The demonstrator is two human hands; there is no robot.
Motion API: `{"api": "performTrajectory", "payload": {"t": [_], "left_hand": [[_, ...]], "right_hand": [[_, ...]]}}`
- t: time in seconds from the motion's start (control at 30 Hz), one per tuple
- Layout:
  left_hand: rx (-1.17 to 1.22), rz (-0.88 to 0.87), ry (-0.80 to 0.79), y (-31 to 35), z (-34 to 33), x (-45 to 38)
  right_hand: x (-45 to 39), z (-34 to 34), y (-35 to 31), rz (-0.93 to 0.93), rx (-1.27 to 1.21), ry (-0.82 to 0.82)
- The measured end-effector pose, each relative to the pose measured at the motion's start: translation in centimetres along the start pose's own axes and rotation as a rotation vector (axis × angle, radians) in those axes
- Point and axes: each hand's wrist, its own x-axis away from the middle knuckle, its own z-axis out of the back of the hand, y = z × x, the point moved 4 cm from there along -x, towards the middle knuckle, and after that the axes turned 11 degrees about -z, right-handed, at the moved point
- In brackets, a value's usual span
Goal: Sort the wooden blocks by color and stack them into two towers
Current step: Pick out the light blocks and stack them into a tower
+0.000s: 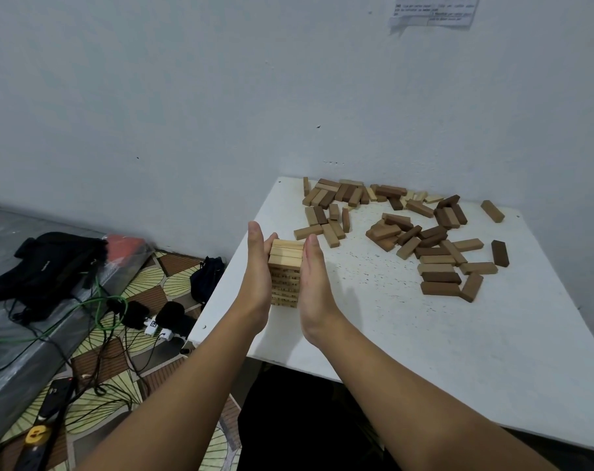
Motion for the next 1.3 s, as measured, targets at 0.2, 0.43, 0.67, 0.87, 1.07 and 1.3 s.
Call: {"api": "performTrajectory", "payload": {"t": [0.2, 0.43, 0.67, 0.87, 1.07, 1.3], "left_hand": [[-0.026, -0.036, 0.017, 0.5, 0.3, 0.1], [-0.048, -0.074, 0.051, 1.1, 0.0, 0.2], [-0.063, -0.067, 0.056, 0.8, -0.5, 0.6], [-0.076, -0.067, 0.038, 0.9, -0.5, 0.7], [-0.082, -0.054, 0.045, 1.0, -0.1, 0.7], [-0.075, -0.030, 0.041, 0.7, -0.2, 1.0]], "right_hand": [[1.9, 0.3, -1.9, -0.011, -0.070, -0.019], [2.7, 0.3, -2.7, -0.027, -0.140, -0.053], [2.6, -0.9, -3.0, -0.002, -0.112, -0.081], [2.4, -0.4, -2.5, -0.042, -0.149, -0.070], [2.4, -0.1, -2.4, -0.018, -0.113, -0.051], [0.4, -0.2, -1.0, 0.010, -0.055, -0.005]]}}
